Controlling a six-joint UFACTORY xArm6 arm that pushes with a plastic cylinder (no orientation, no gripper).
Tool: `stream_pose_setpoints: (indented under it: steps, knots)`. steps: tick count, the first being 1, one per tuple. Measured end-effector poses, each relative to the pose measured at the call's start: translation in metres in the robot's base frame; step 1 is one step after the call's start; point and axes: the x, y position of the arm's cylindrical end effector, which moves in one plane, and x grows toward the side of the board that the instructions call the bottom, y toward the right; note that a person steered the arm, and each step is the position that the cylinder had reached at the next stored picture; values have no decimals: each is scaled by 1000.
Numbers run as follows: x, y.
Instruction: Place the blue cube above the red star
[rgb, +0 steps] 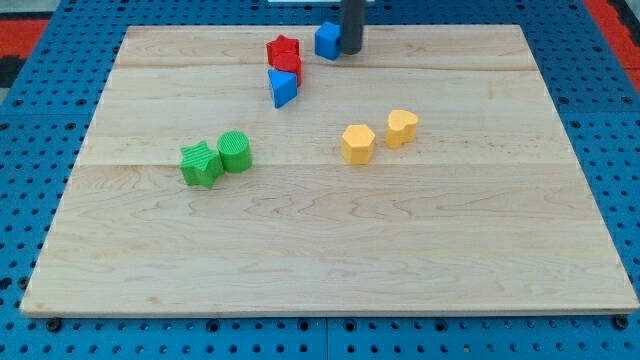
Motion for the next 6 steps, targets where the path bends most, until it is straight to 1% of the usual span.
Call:
stream_pose_setpoints:
  steps: [1,2,4,5,6]
  knots:
    - [-11,-21]
    - [-18,18]
    - [-40,-18]
    - [-39,-46]
    - [-41,-48]
